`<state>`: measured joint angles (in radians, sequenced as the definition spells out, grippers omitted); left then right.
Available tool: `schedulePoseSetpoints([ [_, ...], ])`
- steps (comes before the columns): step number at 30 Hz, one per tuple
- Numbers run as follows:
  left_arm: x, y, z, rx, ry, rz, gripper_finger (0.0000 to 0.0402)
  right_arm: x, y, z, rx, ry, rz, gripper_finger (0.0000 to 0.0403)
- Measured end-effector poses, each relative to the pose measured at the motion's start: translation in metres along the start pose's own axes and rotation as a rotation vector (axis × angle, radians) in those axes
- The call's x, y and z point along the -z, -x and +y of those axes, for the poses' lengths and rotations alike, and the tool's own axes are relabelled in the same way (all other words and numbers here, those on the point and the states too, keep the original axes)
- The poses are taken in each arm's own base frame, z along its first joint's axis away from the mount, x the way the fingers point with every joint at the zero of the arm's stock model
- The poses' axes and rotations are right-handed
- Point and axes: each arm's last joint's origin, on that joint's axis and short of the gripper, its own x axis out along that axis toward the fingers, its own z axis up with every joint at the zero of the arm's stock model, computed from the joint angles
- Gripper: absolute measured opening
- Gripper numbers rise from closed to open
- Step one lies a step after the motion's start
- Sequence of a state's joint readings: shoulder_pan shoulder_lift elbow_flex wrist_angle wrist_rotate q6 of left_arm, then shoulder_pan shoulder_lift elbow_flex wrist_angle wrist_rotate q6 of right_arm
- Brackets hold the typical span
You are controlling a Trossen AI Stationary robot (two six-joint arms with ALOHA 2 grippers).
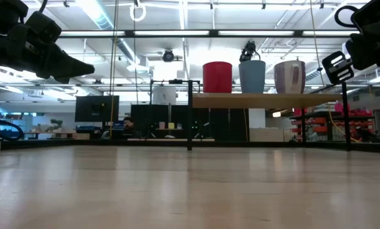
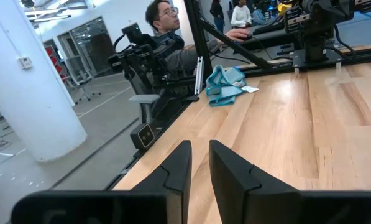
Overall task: Stack small to large cups/mugs on shelf
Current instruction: Return to Home Position
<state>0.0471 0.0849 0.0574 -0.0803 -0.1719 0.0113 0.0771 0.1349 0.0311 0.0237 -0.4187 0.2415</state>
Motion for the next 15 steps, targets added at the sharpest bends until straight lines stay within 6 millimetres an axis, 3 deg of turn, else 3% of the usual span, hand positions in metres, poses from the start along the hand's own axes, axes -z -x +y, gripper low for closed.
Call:
schedulePoseSetpoints([
  [15,0.0000,0.0000,0.0000,0.000,0.000,0.000,0.0025,0.0000,0.0000,0.0000,0.000,0.000,0.000,0.0064],
])
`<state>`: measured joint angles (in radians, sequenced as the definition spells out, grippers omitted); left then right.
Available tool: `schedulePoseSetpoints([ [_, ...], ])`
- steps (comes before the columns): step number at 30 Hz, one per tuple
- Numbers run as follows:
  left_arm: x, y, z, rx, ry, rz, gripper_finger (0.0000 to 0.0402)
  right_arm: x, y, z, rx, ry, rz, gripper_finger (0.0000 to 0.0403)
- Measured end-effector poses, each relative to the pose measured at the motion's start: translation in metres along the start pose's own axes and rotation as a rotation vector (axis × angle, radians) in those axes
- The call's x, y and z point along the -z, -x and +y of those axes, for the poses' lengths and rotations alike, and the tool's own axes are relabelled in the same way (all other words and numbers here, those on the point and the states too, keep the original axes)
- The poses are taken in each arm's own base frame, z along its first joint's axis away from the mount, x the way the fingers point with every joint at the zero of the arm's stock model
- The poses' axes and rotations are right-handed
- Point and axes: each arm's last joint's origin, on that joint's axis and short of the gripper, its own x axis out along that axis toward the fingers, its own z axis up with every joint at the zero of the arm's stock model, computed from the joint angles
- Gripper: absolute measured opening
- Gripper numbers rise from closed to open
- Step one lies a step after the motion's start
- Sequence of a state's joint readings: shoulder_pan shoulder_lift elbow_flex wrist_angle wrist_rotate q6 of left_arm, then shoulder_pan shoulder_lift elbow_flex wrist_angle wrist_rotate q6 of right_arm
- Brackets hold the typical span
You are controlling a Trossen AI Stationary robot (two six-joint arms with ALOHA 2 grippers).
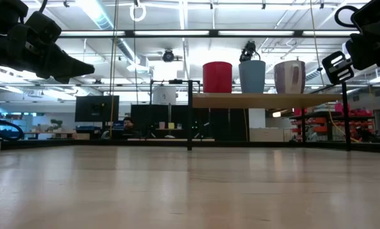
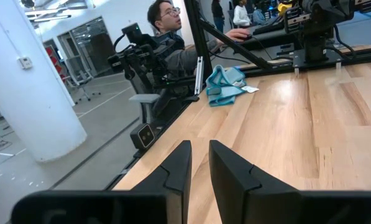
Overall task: Stack small to large cups/mugs on shelf
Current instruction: Return to Home Position
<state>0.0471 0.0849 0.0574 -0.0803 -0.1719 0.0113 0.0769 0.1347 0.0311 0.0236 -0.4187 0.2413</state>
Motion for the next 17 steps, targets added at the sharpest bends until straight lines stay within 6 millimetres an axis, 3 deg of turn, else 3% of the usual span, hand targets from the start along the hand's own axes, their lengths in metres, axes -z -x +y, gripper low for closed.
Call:
schedulePoseSetpoints([
  [17,0.0000,0.0000,0.0000,0.000,0.000,0.000,0.0034,0.0000,0.0000,0.0000,0.000,0.000,0.000,0.0064],
])
